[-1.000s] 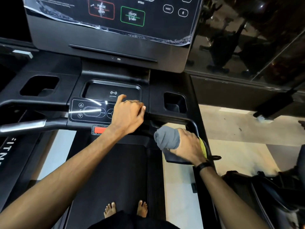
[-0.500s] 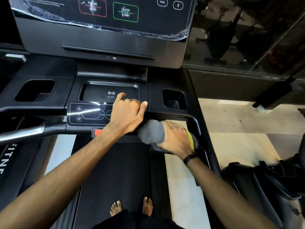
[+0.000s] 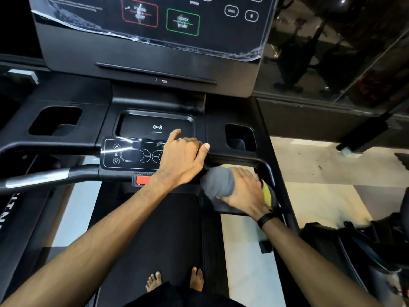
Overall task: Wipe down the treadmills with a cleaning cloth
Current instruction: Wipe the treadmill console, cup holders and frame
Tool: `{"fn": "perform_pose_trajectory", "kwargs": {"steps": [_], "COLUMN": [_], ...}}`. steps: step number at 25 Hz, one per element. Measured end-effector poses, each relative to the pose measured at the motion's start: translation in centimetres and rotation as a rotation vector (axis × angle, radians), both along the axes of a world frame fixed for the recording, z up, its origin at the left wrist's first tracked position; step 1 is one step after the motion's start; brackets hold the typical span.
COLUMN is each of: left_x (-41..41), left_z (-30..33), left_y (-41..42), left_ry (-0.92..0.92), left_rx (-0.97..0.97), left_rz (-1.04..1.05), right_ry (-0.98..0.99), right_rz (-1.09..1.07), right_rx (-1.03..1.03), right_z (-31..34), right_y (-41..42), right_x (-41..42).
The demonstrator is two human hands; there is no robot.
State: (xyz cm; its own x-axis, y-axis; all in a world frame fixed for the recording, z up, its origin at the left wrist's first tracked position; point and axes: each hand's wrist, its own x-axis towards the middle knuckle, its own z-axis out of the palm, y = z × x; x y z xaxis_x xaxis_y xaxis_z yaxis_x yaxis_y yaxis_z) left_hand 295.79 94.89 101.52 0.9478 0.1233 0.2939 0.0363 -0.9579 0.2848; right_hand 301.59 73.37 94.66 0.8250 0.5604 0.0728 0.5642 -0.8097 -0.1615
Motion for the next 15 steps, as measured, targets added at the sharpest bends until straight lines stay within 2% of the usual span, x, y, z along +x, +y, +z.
{"fn": "perform_pose_trajectory", "kwargs": {"steps": [3,5,8,10,13,15], "left_x": [0.0,-0.1,-0.1,-0.1,-0.2,-0.1], "left_z": [-0.2,-0.4,-0.5,-0.6,-0.8,-0.9], "left_y": [0.2,0.4,0.7,0.8,1.1,1.1], "left_ry": [-0.011,-0.038,-0.065,-0.067,-0.089,-0.114], "left_rx": [0.021,0.015,0.001,-0.008,-0.016,-0.017], "left_rz": [-0.016,-0.016,-0.005,-0.011,-0.032,-0.038], "right_ry": [-0.085,-0.111,-0.041,0.033,-0.044,-0.029], "right_rz": [0.059,0.057,0.074,0.0,-0.099,-0.101], "right_rx": [-0.056,-0.031,-0.011,-0.002,0.089,0.143], "right_z": [0.8,1.0,0.6,0.3,-0.3,-0.6], "right_y": [6.4,7.3,4.2,1.0,-3.4,-4.7], "right_x": [-2.0,-2.1,-1.3,-0.5,-0.6,-0.8]}}
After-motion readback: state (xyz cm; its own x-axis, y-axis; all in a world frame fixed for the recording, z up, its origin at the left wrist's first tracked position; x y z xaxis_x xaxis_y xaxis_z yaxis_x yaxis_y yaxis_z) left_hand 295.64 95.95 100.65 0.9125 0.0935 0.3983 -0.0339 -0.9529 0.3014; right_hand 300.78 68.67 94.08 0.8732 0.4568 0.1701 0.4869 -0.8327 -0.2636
